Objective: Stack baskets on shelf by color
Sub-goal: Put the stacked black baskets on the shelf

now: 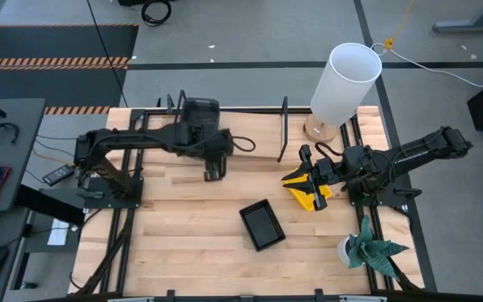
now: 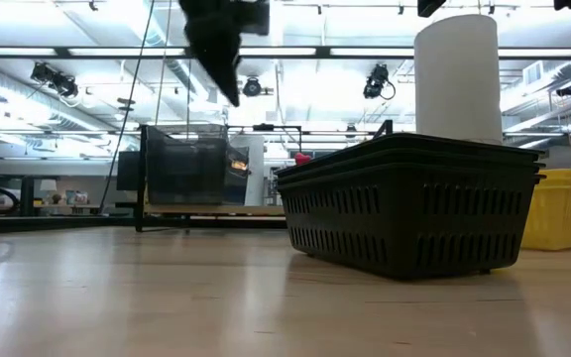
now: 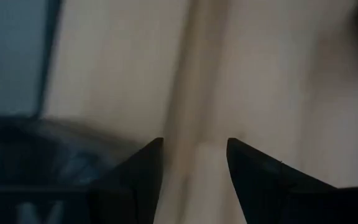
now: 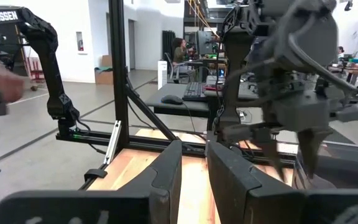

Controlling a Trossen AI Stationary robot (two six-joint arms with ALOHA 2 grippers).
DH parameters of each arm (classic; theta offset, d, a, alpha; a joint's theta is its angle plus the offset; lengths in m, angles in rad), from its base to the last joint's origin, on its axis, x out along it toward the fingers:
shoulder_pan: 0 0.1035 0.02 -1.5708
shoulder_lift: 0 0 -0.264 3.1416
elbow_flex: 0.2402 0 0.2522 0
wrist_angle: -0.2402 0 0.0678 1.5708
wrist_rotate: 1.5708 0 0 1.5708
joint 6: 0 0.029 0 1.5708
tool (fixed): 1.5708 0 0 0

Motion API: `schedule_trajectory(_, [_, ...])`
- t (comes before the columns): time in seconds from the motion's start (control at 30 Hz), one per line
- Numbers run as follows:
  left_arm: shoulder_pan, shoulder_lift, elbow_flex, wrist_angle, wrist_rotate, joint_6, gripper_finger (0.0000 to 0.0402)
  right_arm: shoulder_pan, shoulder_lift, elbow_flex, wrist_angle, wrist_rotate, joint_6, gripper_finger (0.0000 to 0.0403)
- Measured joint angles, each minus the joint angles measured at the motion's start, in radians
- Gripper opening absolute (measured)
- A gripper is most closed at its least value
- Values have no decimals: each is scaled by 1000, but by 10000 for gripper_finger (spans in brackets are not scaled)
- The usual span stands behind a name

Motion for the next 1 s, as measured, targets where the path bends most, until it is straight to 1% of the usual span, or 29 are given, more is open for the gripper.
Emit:
schedule_trajectory(0.1, [-42, 1, -1, 83, 101, -74, 181, 0, 0, 0, 0, 0, -1, 83])
schedule_trajectory(0.17, [-73, 6, -1, 138, 131, -137, 182, 0, 0, 0, 0, 0, -1, 83])
schedule_trajectory(0.33, [-150, 35, -1, 195, 136, -251, 179, 0, 0, 0, 0, 0, -2, 83])
schedule_trajectory(0.47, [-192, 91, -2, 233, 138, -320, 172, 0, 0, 1, 2, 0, -2, 83])
schedule_trajectory(0.6, [-229, 154, -2, 283, 188, -329, 172, 0, 2, 1, 8, 0, -1, 83])
schedule_trajectory(0.77, [-251, 235, -2, 305, 187, -401, 172, 0, 4, 1, 9, 0, -1, 83])
schedule_trajectory(0.87, [-248, 273, -2, 321, 192, -427, 180, 0, 5, 1, 9, 0, -1, 83])
schedule_trajectory(1.0, [-254, 296, -3, 437, 300, -362, 199, 0, 5, 1, 10, 0, -1, 83])
